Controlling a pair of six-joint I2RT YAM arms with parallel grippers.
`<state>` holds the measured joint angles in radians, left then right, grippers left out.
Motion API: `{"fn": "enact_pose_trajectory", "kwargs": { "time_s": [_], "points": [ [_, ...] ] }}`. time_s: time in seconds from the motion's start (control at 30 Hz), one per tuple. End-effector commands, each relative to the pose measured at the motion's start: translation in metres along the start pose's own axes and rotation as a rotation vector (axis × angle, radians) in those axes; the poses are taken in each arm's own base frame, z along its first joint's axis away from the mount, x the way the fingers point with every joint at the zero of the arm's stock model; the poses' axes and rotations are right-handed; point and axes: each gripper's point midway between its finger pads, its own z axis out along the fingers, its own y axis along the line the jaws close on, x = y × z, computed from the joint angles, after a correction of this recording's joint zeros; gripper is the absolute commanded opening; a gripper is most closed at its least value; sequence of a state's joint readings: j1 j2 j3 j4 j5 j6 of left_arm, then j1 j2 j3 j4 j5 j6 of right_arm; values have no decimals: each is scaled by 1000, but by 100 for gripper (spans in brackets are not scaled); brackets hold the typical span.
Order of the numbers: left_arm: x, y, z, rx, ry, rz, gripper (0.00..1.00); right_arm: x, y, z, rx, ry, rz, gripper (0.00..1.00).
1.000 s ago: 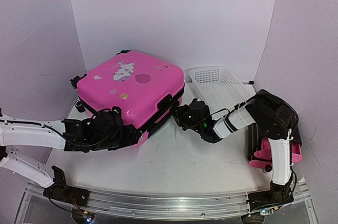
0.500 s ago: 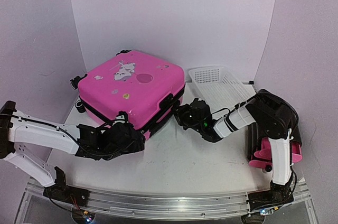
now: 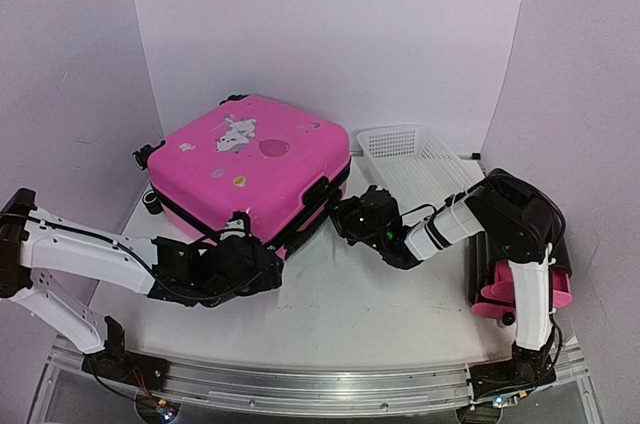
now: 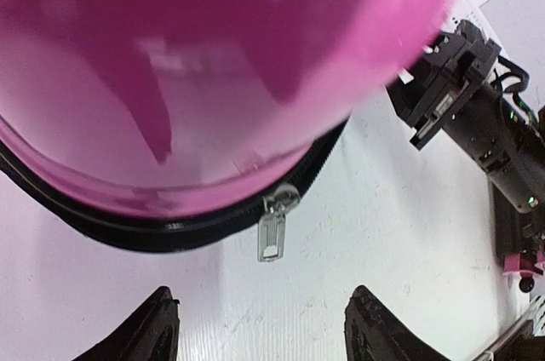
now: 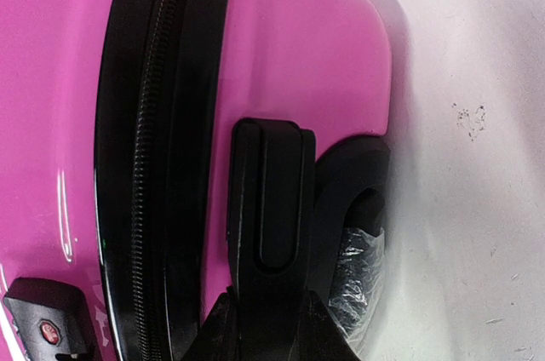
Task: Open, take out, and arrange the luggage
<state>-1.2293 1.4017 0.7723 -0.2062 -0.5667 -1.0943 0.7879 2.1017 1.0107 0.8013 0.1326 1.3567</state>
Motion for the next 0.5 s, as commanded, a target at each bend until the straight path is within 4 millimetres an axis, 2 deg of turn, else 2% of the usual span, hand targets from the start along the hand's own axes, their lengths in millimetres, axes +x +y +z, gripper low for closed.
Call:
{"fn": "enact_pose_trajectory", "kwargs": {
  "time_s": [0.0,0.07,0.13,0.17,0.3,0.37,0.47],
  "points": [
    [3,-21,-14,83,84,-31,68,-9,25,-9,-41,-42,-58,0],
    [2,-24,-21,119,96,-6,68,-4,29,-8,-53,-11,-81,0],
    [-6,-27,-33,157,76,48,79,-3,32,-9,-51,5,-114,3],
    [-12,-29,-40,175,68,81,82,-2,33,-11,-44,18,-140,6],
    [-39,-31,-70,153,94,247,83,-3,34,-16,14,78,-284,8],
    [-56,-31,-83,163,105,309,84,-3,32,-15,45,134,-357,5],
    [-96,-19,-99,183,110,334,84,-7,26,-15,73,163,-440,0]
  ]
}}
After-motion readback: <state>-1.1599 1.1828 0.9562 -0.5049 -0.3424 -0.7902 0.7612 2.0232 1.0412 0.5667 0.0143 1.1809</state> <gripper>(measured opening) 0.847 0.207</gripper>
